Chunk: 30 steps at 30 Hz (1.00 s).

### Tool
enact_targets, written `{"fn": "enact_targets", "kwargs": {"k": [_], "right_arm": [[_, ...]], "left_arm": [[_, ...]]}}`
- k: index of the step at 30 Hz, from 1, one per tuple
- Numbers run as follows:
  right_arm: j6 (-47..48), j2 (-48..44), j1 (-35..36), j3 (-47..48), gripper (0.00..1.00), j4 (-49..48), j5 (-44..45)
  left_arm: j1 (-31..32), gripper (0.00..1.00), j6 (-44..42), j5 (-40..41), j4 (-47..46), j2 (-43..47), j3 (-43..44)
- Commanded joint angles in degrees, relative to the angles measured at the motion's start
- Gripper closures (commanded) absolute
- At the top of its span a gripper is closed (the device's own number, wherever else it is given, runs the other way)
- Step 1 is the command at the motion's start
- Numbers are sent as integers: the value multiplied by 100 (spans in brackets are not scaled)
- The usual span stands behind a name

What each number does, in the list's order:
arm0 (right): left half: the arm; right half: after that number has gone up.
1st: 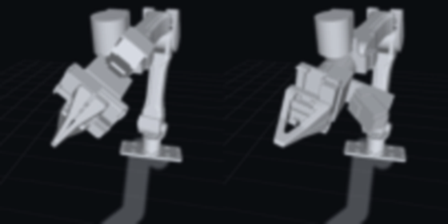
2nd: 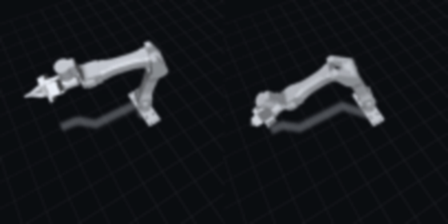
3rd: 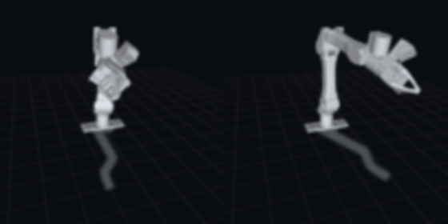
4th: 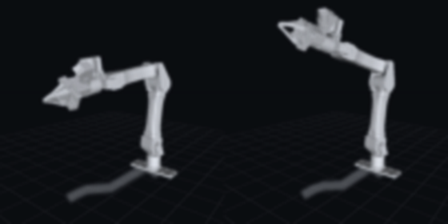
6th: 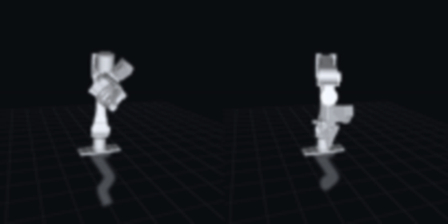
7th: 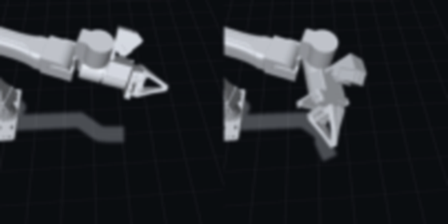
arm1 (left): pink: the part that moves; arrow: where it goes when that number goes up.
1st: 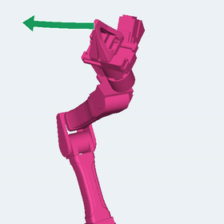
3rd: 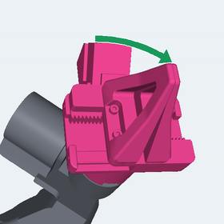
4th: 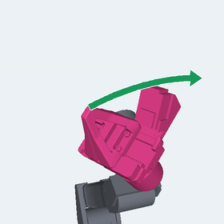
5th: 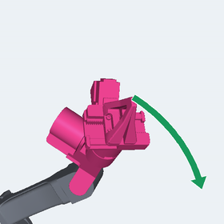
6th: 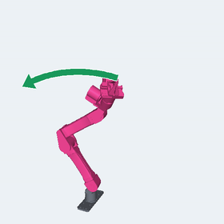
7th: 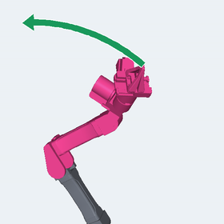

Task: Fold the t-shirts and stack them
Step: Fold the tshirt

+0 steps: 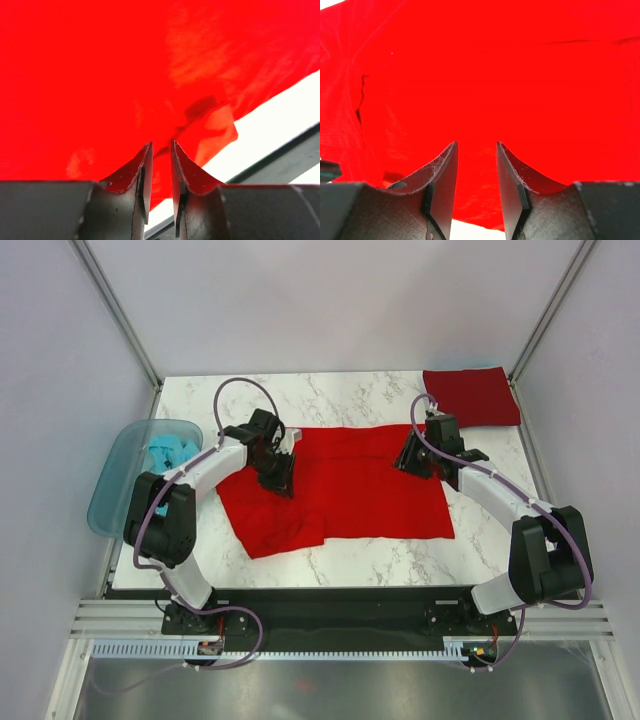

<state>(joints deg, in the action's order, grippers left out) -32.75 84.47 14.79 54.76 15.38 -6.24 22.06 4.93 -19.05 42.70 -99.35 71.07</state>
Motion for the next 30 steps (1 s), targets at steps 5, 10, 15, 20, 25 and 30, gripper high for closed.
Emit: {"fn": "enact_targets", "kwargs": {"k": [5, 10, 15, 20, 25, 30], "right_arm": [[-47, 105, -2, 78, 56, -175, -26], [-301, 438, 173, 245, 57, -149, 61], [-898, 964, 1155, 798, 59, -149, 588], [-1330, 1783, 1922, 1737, 58, -140, 940], [-1795, 2442, 2634, 2371, 57, -114, 1484], [-2183, 3057, 3056, 2952, 58, -79, 1608]], "left_arm": [[-202, 71, 96, 468, -86, 320, 257], [-755, 69, 421, 1164, -77, 232, 627], [-1203, 67, 483, 1527, -112, 197, 864], [-1714, 67, 377, 1070, -113, -583, 1786], [-1811, 71, 298, 1246, -104, -1472, 2568], [-1899, 74, 281, 991, -104, -2219, 3097]]}}
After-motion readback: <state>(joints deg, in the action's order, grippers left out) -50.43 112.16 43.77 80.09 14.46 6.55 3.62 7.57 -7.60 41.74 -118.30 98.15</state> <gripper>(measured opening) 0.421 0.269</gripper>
